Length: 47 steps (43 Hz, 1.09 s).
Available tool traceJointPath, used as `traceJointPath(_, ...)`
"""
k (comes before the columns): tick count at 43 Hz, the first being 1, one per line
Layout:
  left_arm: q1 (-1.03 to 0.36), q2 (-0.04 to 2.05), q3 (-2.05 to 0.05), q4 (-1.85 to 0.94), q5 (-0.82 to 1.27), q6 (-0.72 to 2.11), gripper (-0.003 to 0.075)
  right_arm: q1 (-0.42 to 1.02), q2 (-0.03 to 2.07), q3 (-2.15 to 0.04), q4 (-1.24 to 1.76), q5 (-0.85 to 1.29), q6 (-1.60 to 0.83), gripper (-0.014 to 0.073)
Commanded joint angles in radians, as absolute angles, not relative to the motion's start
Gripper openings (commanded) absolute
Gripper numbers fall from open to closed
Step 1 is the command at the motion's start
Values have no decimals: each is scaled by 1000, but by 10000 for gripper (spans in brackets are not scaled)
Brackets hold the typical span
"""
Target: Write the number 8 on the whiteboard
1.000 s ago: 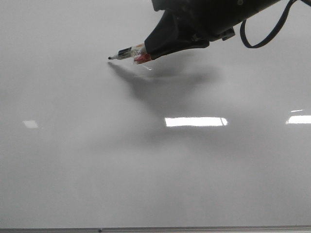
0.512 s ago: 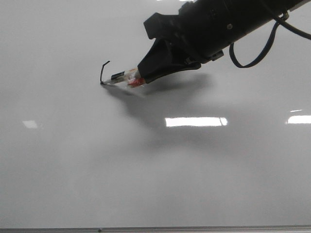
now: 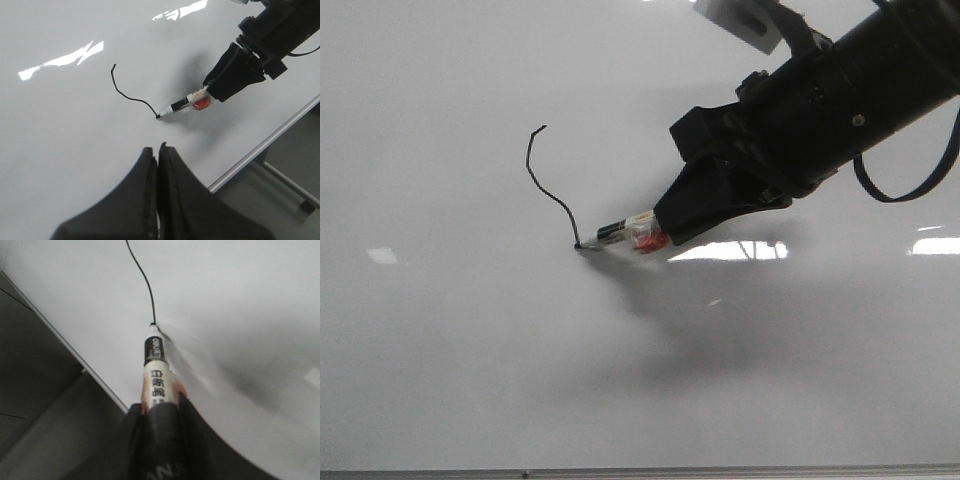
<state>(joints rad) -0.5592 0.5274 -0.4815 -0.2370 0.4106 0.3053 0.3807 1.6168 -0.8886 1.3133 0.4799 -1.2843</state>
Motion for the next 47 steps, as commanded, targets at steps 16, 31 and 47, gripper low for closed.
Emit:
traceJointPath(16,-558,528,-508,-255,342,298,-20,495,1660,-1028,1392,435,-1290,-64)
traceJointPath(31,-558,528,-508,-255,344,298,-20,458,1618,-1027,1396,425,-1288,-64)
traceJointPath(47,-558,528,-508,-255,344,298,-20,355,1554,-1028,1364,433,-1272,-64)
